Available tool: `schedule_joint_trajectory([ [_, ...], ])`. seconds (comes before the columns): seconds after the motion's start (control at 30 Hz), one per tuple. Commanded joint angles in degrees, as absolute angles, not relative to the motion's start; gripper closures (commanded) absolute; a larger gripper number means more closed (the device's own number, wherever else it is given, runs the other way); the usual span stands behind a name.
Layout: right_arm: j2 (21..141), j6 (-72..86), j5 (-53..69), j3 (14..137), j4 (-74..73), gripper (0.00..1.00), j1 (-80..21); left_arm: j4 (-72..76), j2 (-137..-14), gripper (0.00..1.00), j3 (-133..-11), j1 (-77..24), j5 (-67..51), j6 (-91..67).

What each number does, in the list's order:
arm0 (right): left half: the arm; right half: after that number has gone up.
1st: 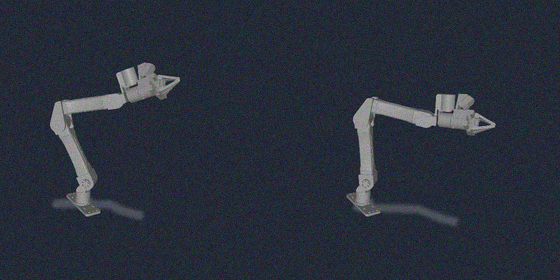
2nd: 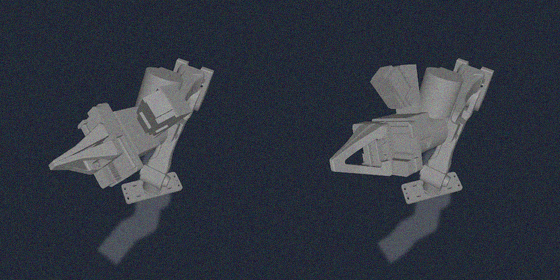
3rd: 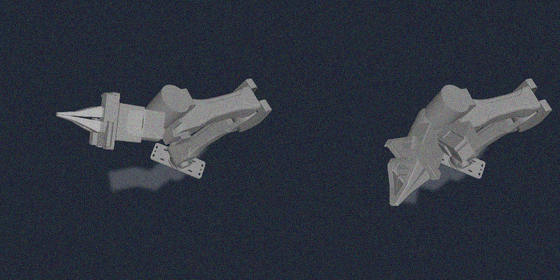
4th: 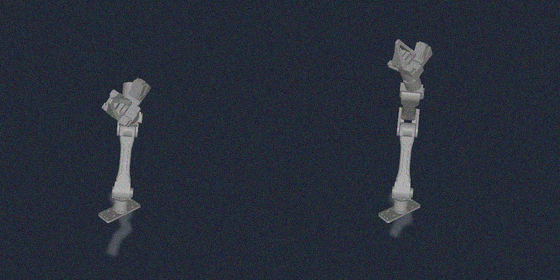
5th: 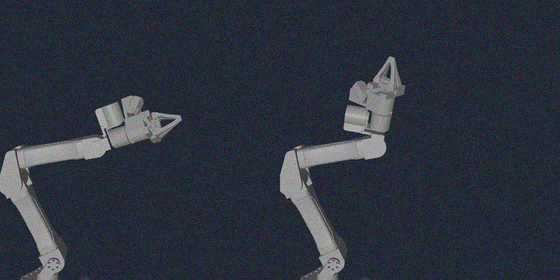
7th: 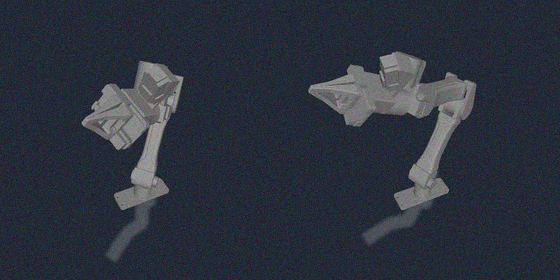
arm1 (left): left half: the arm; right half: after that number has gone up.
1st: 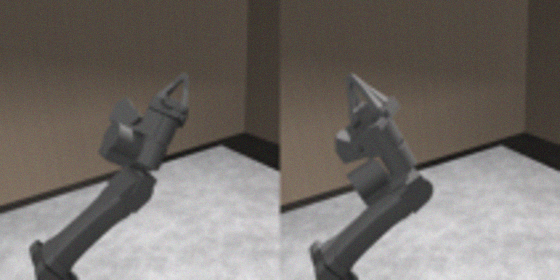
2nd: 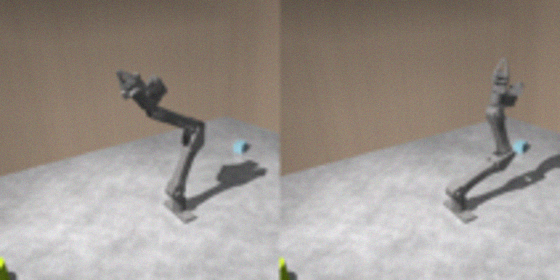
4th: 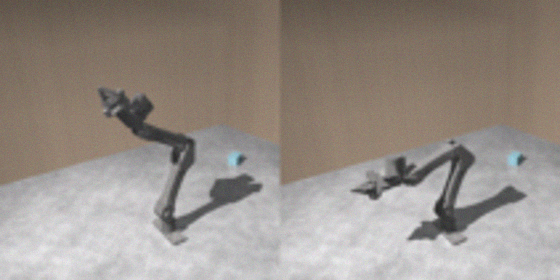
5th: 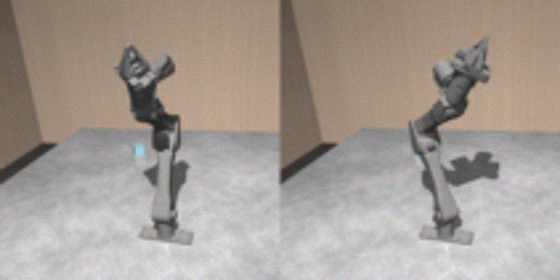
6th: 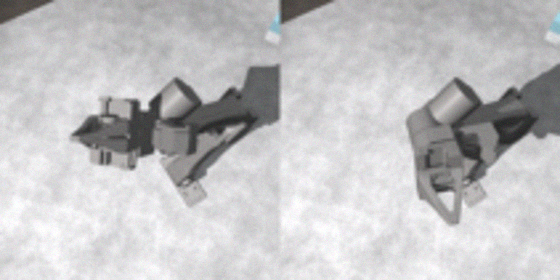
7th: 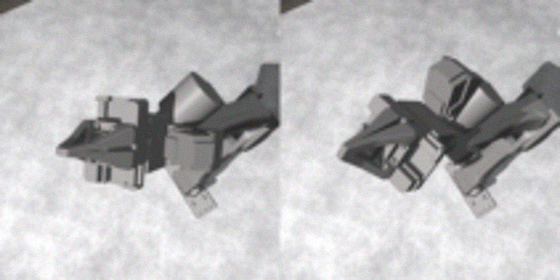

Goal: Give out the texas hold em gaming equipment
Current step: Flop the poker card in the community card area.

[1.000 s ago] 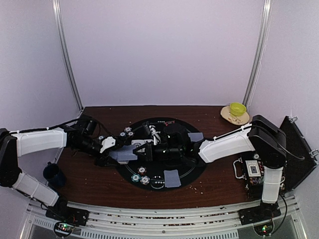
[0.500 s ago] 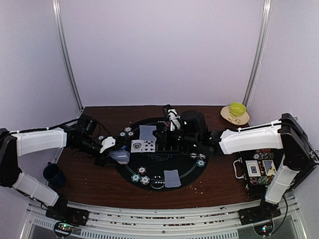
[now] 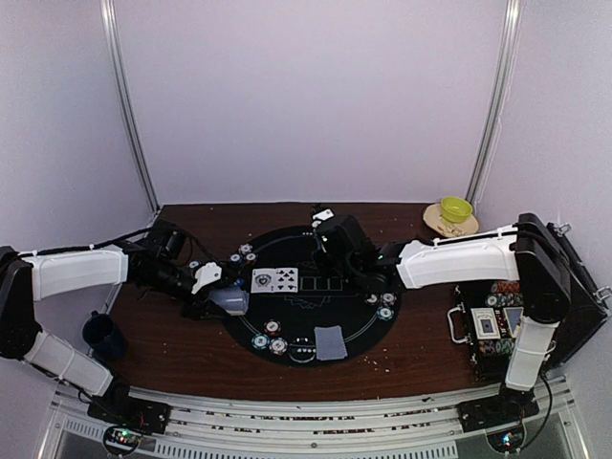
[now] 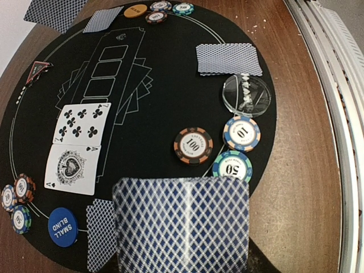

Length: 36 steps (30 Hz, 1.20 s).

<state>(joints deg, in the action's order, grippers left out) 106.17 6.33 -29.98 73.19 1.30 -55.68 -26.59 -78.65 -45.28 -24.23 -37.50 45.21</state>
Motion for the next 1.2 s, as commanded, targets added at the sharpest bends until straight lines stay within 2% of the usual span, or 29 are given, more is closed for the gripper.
schedule_joint_trajectory([
  [0.0, 112.0, -5.8, -48.0, 78.2, -4.5, 1.0, -58.7, -24.8, -78.7, 0.53, -45.4, -24.2, -38.7, 45.5],
  [0.1, 115.7, -10.3, -52.0, 80.1, -4.8, 1.0, -60.2, -24.8, -78.7, 0.53, -45.4, -24.2, -38.7, 45.5],
  [0.37, 120.2, -17.6, -52.4, 81.6, -4.5, 1.0, -61.7, -24.8, -78.7, 0.52, -45.4, -24.2, -38.9, 45.5],
  [0.67, 122.3, -23.9, -41.9, 81.2, -3.7, 1.0, -61.5, -24.8, -77.9, 0.53, -45.3, -24.2, -38.9, 45.5],
  [1.17, 124.6, -24.5, -31.4, 80.3, -3.3, 1.0, -59.5, -24.8, -77.9, 0.53, -45.2, -24.2, -38.9, 45.5],
])
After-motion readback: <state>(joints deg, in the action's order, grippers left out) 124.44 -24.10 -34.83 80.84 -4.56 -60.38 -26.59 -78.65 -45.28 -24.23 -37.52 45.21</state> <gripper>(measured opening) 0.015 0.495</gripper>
